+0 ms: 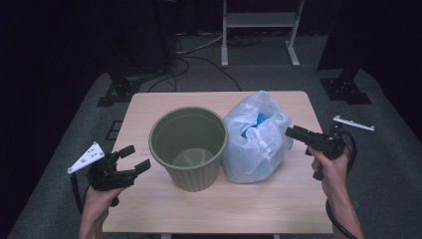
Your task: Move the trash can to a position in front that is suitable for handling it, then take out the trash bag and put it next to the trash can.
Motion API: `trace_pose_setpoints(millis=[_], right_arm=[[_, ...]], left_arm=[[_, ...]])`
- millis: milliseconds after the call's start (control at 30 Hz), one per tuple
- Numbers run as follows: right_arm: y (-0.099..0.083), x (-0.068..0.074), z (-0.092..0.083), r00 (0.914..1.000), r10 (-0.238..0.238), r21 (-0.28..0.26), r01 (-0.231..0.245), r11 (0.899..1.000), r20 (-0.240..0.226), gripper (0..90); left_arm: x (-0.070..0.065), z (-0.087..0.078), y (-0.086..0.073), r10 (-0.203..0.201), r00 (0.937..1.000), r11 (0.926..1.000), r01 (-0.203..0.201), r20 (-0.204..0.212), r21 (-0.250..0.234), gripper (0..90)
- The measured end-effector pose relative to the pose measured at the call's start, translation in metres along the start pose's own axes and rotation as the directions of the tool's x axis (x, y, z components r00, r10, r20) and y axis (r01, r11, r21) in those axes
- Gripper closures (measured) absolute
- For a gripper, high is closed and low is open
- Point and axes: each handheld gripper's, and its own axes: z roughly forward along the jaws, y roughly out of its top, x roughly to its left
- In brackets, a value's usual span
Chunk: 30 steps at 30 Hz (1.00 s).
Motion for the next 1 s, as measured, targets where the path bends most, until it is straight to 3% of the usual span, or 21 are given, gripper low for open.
trace_pose_setpoints(millis=[133, 467, 1000], right_arm=[[-0.012, -0.002, -0.009, 0.9998, -0.006, 0.018, 0.005, 1.000, 0.017, 32.8], [-0.049, -0.017, -0.018, 0.9982, 0.035, 0.037, -0.037, 0.999, 0.048, 32.8], [-0.090, -0.021, -0.025, 0.9973, 0.038, 0.053, -0.041, 0.998, 0.064, 32.7]], left_arm=[[-0.001, 0.002, 0.000, 0.006, 1.0000, 1.0000, -0.006, 0.007, 0.004, 10.4], [-0.001, 0.006, -0.003, 0.002, 1.0000, 0.9998, -0.002, 0.008, 0.020, 10.3], [-0.008, 0.007, -0.001, 0.019, 0.9997, 0.9997, -0.019, 0.012, 0.017, 10.1]])
